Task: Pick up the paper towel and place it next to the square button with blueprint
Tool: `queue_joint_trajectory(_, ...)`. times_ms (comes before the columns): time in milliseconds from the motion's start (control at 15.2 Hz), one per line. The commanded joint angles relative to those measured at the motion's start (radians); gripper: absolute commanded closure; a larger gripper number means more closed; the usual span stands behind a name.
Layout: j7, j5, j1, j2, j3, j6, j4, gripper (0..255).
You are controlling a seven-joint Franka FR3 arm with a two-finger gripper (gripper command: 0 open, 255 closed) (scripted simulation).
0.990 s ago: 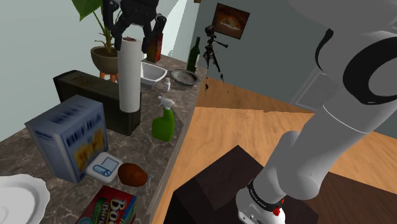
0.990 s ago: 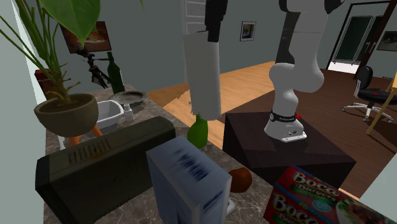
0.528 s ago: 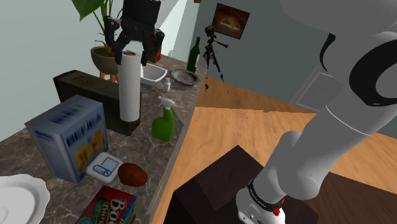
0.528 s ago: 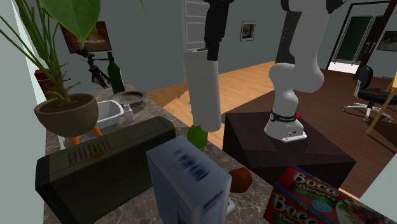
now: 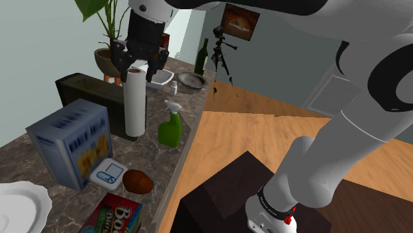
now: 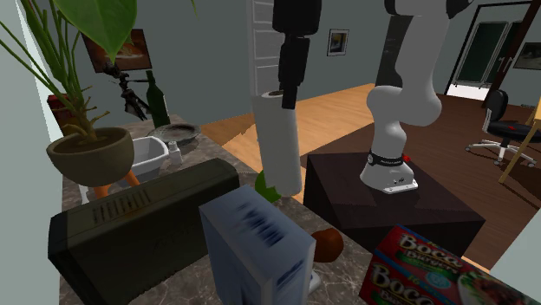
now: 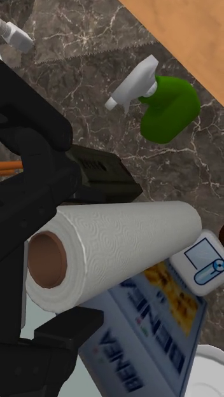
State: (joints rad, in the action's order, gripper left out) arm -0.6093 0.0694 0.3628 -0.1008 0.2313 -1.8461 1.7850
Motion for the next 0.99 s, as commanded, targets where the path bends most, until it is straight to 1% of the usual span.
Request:
queue_joint_trajectory(0,0.003,0.002,0.000,-0.004,-0.001,-0.027,0.031,255)
queue_joint_trajectory(924,0.011,0.005,0.002,0.002,0.003,-0.215,0.213,255)
